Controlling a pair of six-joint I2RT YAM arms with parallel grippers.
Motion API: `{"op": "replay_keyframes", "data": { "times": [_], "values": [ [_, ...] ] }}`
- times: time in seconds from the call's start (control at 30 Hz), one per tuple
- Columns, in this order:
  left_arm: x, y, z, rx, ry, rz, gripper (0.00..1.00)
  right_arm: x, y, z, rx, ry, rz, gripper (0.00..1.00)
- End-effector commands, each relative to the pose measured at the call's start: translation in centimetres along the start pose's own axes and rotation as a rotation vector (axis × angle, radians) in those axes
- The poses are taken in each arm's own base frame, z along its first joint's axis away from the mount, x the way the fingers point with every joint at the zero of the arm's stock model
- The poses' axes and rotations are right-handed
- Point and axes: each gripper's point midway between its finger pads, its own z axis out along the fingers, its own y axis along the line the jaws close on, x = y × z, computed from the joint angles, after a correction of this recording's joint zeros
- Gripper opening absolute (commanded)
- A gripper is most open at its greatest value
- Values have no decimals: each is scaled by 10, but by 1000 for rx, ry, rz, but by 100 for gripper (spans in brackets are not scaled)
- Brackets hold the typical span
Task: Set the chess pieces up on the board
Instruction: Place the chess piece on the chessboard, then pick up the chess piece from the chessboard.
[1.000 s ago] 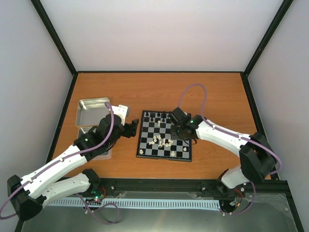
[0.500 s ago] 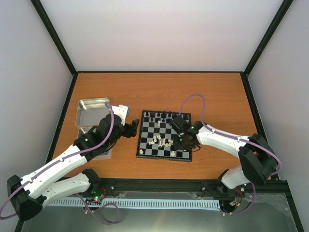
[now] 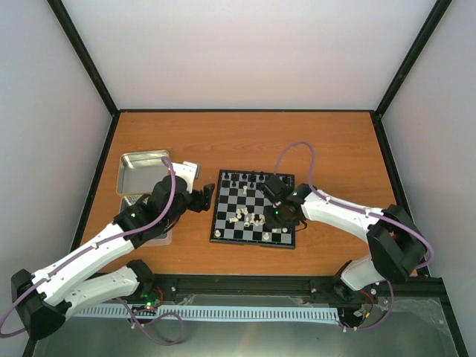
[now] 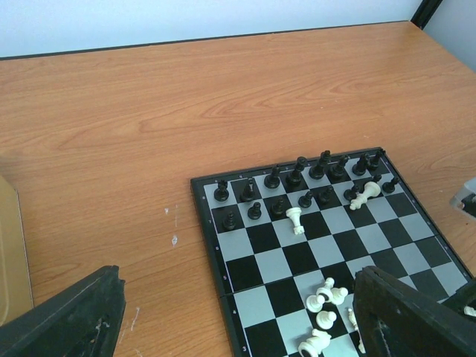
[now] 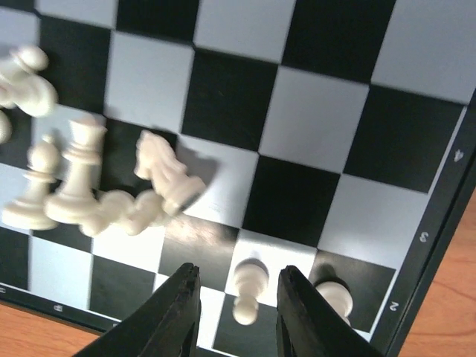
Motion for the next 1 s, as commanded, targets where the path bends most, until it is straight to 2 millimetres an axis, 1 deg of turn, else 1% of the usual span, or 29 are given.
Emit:
{"op": "replay_keyframes", "data": {
  "times": [0.0, 0.17, 0.27, 0.37, 0.57, 0.97],
  "values": [
    [-11, 2, -2, -9, -38, -4, 85, -22, 14, -16, -15, -79, -14, 29],
    [-18, 12, -11, -49, -82, -29, 85, -31, 32, -17, -31, -91, -49, 24],
    [-23, 16, -18, -62, -113, -45, 86, -32, 43, -14, -45, -87, -69, 22],
    [-25, 20, -21, -71, -130, -56, 86, -31, 48, -9, -43, -75, -78, 22],
    [-25, 20, -23, -69, -135, -61, 86, -28, 48, 0, -20, -60, -78, 16],
    [-23, 18, -20, -66, -124, -55, 87, -26, 47, 12, -7, -42, -82, 14]
  ]
}}
